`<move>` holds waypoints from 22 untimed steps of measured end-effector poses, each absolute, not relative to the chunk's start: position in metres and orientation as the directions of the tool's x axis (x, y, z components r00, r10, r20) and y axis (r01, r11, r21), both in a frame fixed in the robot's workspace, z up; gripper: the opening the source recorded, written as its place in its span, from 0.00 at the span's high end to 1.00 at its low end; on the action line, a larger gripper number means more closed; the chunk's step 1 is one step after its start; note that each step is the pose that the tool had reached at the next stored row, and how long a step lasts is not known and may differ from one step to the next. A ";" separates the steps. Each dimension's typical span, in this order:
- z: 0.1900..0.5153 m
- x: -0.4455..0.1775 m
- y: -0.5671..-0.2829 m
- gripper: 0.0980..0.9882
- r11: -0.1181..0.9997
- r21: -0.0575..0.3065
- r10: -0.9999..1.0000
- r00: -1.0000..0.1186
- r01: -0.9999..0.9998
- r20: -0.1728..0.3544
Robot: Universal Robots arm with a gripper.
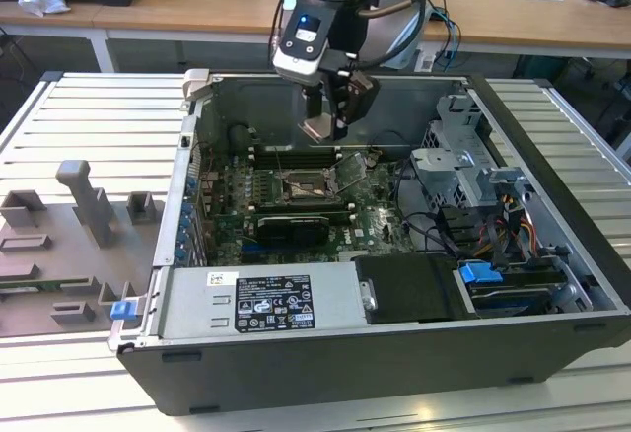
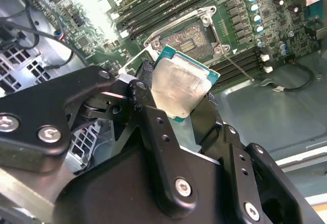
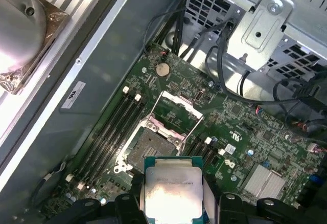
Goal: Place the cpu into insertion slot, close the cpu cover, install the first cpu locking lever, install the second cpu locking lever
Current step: 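Place the cpu into insertion slot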
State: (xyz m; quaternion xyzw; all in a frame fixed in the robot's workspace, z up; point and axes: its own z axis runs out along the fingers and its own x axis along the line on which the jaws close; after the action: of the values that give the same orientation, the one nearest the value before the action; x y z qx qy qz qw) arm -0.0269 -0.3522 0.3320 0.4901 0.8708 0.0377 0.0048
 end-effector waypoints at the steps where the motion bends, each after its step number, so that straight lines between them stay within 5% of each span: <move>1: 0.331 -0.027 -0.352 0.50 0.508 0.068 0.859 -0.510 0.859 0.030; 22: 0.320 -0.027 -0.352 0.50 0.271 0.059 0.961 -0.273 0.961 0.033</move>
State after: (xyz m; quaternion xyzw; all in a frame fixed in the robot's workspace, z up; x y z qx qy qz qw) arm -0.0269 -0.3522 0.3199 0.6028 0.7972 0.0335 0.0048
